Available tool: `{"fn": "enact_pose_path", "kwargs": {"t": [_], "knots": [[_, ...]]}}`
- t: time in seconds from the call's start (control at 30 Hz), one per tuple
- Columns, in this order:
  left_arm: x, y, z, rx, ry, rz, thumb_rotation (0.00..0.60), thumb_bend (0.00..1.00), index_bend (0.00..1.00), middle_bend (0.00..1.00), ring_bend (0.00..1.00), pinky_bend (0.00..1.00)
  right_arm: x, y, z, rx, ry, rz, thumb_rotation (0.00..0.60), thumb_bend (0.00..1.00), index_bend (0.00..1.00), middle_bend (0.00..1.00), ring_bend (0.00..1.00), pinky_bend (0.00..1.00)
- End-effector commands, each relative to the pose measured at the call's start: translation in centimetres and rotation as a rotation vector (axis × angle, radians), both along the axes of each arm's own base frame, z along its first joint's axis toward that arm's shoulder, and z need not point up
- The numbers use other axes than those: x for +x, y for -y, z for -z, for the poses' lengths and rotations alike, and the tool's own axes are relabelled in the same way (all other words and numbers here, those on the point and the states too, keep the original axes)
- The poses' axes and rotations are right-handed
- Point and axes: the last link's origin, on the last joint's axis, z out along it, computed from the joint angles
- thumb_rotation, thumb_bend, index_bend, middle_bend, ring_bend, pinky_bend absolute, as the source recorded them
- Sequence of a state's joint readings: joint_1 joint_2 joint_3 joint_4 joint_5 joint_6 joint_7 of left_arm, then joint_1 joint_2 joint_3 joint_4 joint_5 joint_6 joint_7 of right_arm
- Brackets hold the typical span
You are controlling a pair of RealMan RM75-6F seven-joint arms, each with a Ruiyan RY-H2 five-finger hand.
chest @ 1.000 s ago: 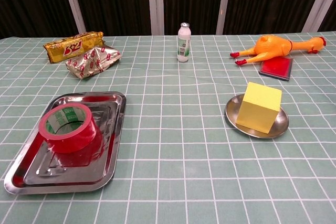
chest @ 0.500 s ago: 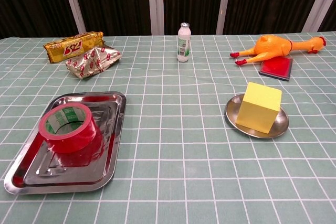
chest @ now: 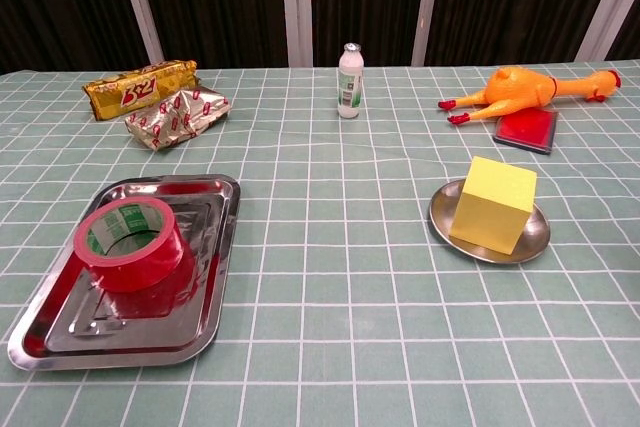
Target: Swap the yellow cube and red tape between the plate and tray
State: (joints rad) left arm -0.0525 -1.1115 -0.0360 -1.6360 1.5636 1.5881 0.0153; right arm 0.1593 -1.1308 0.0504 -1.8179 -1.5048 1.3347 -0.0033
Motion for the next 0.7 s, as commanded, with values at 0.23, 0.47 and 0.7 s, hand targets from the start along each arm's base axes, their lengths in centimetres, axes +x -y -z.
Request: {"fn": "enact_pose_path", "kwargs": {"t": [0.23,0.47,0.7], "knots": [[0.0,-0.3,0.1,-0.007,-0.001,-0.004,0.600,0.07,0.18,0.00,0.00,0.00,5.2,3.4,3.5,0.072,0.007,-0.027,0.600,0.00,0.01,0.00,0.00,0.00],[-0.2,-0.3,0.0,-0.005,-0.002,-0.014,0.600,0.07,0.18,0.00,0.00,0.00,8.5,5.8,6.7,0.140,-0.011,-0.001,0.600,0.00,0.01,0.00,0.00,0.00],[-0.2,-0.4,0.0,-0.005,0.001,-0.018,0.600,0.07,0.18,0.00,0.00,0.00,10.4,7.7,9.3,0.170,-0.027,0.023,0.600,0.00,0.01,0.00,0.00,0.00]]}}
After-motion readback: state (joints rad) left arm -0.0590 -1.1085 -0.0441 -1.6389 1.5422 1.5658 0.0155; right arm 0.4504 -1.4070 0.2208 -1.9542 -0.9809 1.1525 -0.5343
